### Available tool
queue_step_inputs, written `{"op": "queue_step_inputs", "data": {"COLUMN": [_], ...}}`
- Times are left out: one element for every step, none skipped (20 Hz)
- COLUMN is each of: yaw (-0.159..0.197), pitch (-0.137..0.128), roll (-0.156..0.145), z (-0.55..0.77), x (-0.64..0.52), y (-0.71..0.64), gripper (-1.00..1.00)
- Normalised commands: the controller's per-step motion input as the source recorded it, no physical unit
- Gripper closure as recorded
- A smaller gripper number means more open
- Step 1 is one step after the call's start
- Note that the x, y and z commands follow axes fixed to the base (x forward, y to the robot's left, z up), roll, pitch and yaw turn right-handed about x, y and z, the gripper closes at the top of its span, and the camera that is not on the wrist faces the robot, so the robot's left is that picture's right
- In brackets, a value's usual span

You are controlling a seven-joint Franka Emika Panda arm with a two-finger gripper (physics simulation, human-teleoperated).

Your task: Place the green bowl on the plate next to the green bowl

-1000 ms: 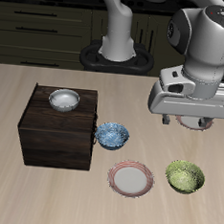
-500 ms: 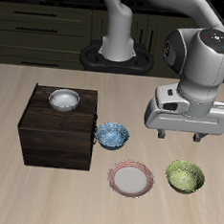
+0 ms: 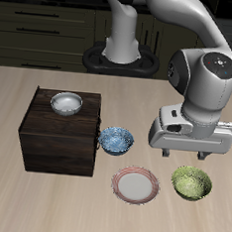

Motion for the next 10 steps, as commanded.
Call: {"op": "queue_step_inputs", "data": {"yaw": [0.0,-0.047,0.007,0.089,0.0,0.047,0.0,-0.121,0.058,-0.038], "pitch": [0.0,0.05,-0.036,-0.022,0.0,-0.016,0.0,0.108,-0.021,0.04], "roll": [0.0,0.051,-0.053,0.074,0.0,-0.06,0.0,0.078,-0.057,0.029], "z": [0.0,-0.28,-0.43,-0.34,0.0,-0.26,0.0,-0.54,-0.23,-0.31], "x": [0.12,-0.04,-0.17,-0.08,0.03,-0.02,0.0,0.02,-0.1,0.01], "y": [-0.01,0.12,-0.07,0.15,0.0,-0.1,0.0,0.04,-0.03,0.1], "gripper": [-1.0,-1.0,-1.0,-1.0,-1.0,-1.0,-1.0,-1.0,-1.0,-1.0]}}
